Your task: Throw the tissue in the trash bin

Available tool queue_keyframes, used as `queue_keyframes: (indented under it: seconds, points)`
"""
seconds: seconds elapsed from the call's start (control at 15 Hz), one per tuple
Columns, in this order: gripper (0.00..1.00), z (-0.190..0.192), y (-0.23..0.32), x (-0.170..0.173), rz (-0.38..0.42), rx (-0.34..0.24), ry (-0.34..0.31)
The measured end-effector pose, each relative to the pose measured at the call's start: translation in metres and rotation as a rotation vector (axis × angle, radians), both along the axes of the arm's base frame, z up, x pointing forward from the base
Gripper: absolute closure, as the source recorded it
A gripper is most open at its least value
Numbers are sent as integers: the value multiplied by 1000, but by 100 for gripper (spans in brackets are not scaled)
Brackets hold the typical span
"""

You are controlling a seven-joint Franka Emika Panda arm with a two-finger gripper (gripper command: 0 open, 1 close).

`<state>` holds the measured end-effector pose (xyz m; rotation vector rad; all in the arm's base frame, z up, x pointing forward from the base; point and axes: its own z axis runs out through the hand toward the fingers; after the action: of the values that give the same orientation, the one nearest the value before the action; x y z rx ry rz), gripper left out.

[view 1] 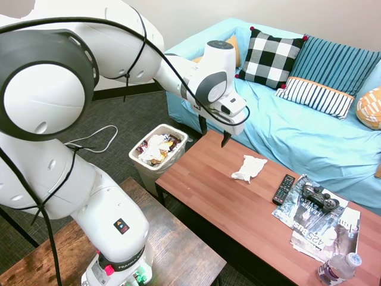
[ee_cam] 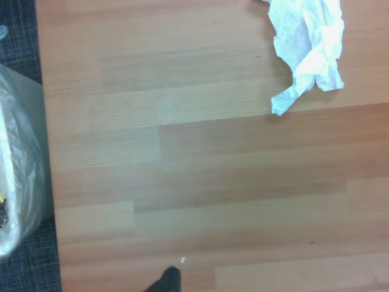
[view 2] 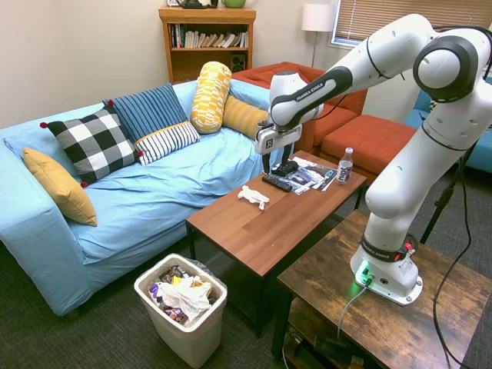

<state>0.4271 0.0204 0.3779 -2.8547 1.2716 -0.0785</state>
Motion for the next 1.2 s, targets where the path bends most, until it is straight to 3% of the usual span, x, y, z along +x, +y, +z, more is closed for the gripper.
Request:
queue_keyframes:
  seconds: [0.2,0.4,0.73,1.2]
  points:
    - [0,-7,1,6,-9,10,-15]
    - [0,-46,-1,27,-33,14,-34]
    - [0,-107,-27,95,-133,-59,-53]
    - [0,-189,-55,176,-222,-91,-13]
